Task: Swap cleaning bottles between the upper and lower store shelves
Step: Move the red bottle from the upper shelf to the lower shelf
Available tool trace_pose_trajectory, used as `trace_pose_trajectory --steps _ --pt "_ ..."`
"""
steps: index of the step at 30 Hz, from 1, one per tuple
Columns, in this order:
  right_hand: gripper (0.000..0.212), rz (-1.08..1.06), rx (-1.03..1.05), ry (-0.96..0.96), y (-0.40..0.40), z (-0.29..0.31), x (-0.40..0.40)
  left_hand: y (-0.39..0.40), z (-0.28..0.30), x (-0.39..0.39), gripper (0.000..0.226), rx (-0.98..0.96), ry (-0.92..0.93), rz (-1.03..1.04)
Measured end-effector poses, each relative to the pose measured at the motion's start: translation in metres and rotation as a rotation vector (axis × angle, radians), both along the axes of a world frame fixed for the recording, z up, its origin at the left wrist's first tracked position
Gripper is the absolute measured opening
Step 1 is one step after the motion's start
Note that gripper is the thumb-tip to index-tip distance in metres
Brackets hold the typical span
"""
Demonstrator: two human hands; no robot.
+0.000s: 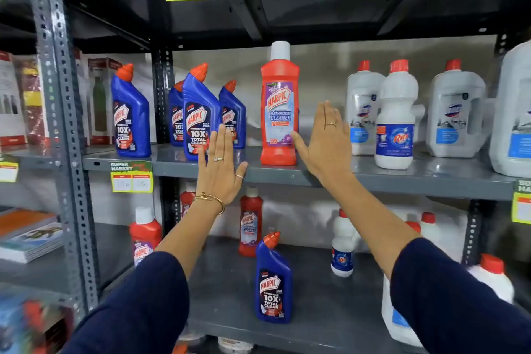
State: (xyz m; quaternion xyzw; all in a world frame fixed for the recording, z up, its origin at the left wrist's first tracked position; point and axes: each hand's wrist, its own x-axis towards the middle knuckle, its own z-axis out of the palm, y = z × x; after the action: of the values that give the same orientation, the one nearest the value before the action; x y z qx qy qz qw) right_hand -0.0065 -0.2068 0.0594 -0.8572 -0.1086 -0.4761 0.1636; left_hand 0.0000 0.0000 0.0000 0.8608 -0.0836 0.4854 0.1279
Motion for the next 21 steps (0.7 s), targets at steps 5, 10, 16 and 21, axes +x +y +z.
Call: trace_pose_trajectory --steps 5,10,16,21 --pt "0.084 0.072 0.123 0.019 0.029 0.008 0.015 0.026 -0.01 0.003 0.071 0.023 0.059 0.056" --pt "0.109 0.093 0.297 0.126 0.064 0.012 0.033 0.042 -0.02 0.015 0.068 0.081 0.186 0.029" --pt "0.112 0.042 0.465 0.157 0.081 0.017 0.05 0.048 -0.026 0.025 0.067 0.085 0.191 0.011" --pt "0.107 0.015 0.439 0.098 0.077 0.013 0.048 0.048 -0.028 0.026 0.072 0.098 0.181 0.025"
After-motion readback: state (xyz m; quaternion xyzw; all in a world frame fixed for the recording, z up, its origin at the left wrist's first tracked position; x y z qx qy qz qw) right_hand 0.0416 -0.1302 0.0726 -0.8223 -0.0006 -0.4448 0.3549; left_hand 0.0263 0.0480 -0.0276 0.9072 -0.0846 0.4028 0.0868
